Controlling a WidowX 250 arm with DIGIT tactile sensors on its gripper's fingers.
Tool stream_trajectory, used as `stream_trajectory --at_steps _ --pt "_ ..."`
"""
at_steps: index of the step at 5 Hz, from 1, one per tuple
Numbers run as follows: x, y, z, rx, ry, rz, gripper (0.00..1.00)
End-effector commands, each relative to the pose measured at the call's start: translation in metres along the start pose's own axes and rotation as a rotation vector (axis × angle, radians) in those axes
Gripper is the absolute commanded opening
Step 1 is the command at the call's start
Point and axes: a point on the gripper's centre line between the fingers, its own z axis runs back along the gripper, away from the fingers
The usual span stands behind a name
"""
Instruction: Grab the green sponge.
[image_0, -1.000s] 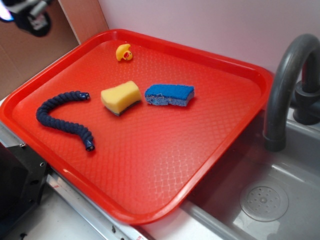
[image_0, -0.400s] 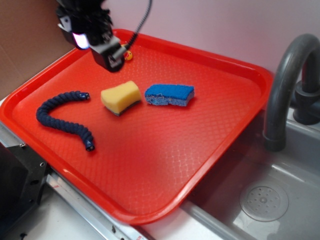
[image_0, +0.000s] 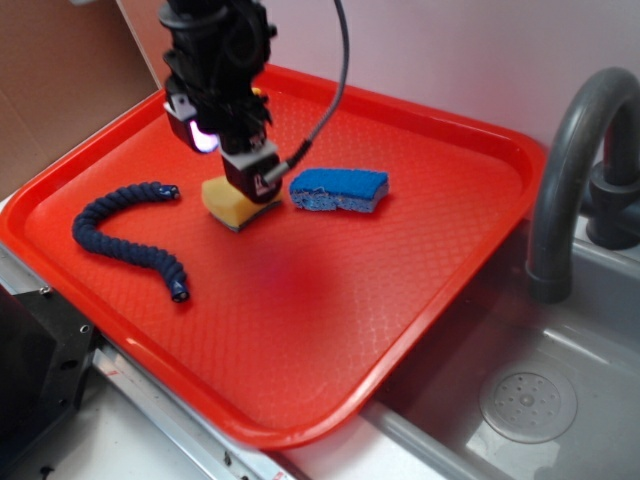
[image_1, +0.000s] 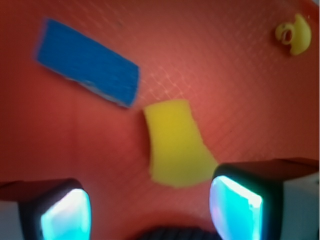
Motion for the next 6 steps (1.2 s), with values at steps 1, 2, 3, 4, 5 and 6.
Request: stream_trajectory --at_steps 1,2,3,4,5,6 --pt "0.009 0.022 -0.03 0.024 0.045 0.038 1.0" --pt "0.016 0.02 -0.052 0.017 0.09 -0.002 1.0" --pt "0.019 0.018 -0.06 0.012 0.109 -0.022 1.0" --pt "0.019 0.016 -0.062 0.024 0.112 -0.016 0.0" --pt "0.016 0.017 -0.06 0.042 0.116 0.002 0.0" --pt "0.008 0.024 -0.025 0.032 0.07 0.033 0.0"
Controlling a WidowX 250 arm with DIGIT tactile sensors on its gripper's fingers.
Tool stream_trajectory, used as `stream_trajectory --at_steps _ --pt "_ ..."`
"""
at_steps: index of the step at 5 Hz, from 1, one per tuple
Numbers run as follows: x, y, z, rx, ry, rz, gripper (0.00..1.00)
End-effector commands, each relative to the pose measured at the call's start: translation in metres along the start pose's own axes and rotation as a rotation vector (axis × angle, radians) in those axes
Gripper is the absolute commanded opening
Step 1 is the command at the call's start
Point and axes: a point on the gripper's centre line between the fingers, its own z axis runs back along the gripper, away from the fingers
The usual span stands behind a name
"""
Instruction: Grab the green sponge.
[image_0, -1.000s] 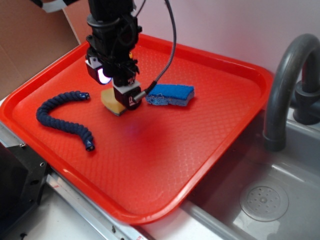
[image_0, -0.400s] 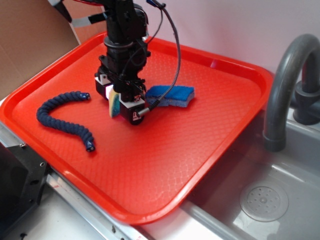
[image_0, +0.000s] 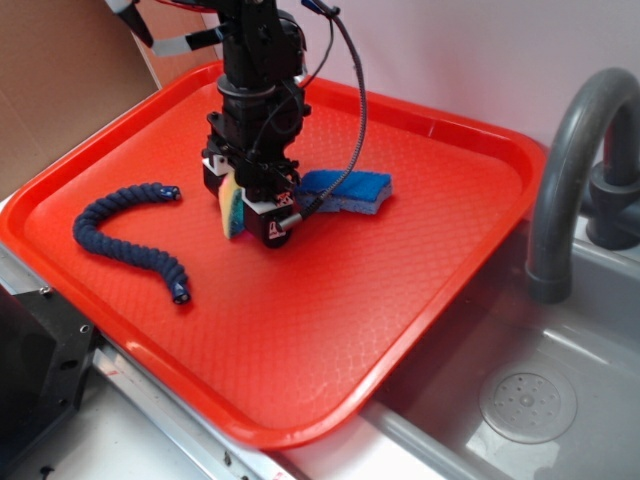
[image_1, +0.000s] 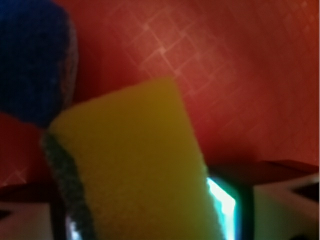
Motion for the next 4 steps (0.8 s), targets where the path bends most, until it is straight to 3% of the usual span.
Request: stream_trajectory --at_steps 1,2,3,4 --pt "-0.031 0.016 0.073 0.026 -0.086 0.096 0.0" --pt "-0.068 0.01 0.116 -0.009 -0.211 0.174 0.0" --pt "-0.1 0.006 0.158 -0.034 -0.289 0.176 0.0" --pt "-0.103 -0.003 0.168 -0.03 -0.352 0.044 0.0"
